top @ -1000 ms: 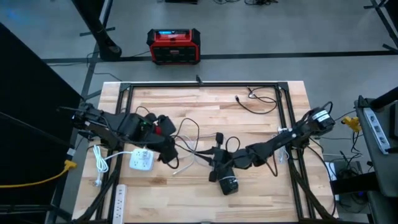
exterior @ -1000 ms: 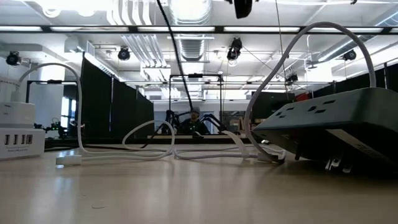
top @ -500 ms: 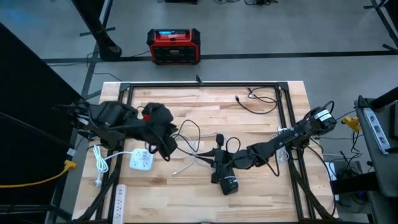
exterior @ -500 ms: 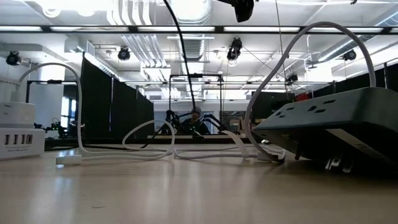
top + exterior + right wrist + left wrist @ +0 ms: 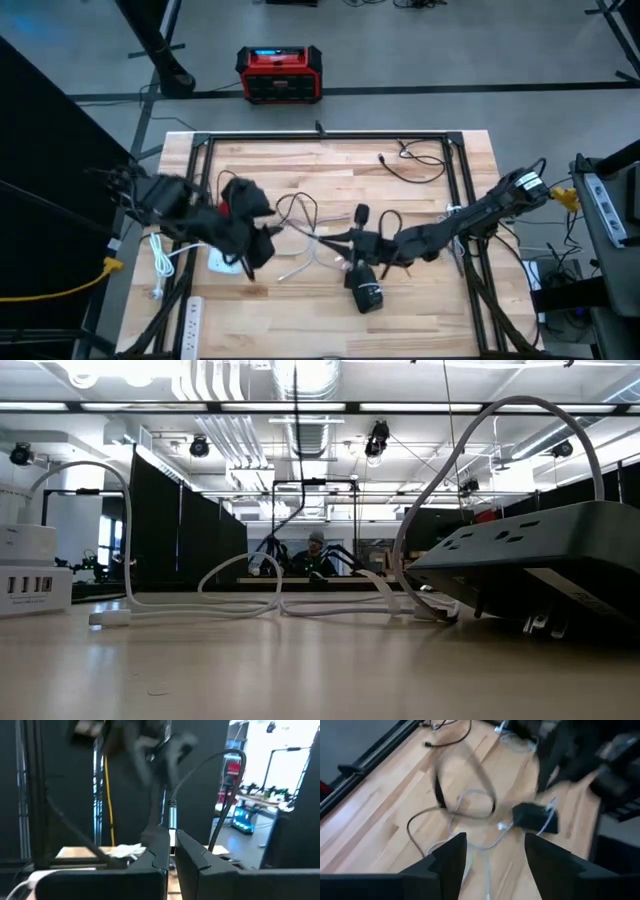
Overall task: Insert USB
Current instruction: Insert the middle left black charger cable into the bottom white outlet extension
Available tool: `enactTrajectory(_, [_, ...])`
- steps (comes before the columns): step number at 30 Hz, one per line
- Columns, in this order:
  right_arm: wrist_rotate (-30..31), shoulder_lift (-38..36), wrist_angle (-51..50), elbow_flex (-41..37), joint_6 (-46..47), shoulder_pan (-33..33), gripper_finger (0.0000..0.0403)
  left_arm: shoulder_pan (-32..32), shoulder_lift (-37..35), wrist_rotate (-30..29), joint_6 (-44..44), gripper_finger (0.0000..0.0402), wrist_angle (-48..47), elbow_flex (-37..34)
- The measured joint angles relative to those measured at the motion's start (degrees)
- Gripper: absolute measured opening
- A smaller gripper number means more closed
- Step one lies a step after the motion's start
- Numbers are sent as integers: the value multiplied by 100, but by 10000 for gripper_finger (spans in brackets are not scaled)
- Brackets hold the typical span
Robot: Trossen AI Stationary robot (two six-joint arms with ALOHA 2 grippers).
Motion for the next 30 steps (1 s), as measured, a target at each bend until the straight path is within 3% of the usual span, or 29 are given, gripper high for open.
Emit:
enactTrajectory(4, [-50, -419, 253, -194, -14, 0, 1, -376, 11, -505, -103, 176, 711, -591])
enactTrajectory(6, [-260, -498, 488, -263, -8, -7, 1, -470, 41, -761, 154, 170, 1532, -982])
enactTrajectory(14, [-1399, -333, 794, -300, -61, 9, 1, -527, 88, -1050, 2701, 148, 5115, -2448])
enactTrajectory(17, [-1414, -388, 814, -371, -96, 51, 1, -641, 88, -1542, 3220, 138, 5421, -2546])
enactTrajectory(22, [-1416, -514, 916, -430, -111, 88, 1, -872, 83, -2912, 3799, 124, 5753, -2568])
enactTrajectory(25, [-1528, -514, 1053, -452, -130, 111, 1, -937, 83, -2869, 4398, 121, 6459, -2675])
enactTrajectory(30, [-1709, -514, 1307, -452, -106, 117, 1, -922, 86, -2035, 5293, 127, 7728, -3040])
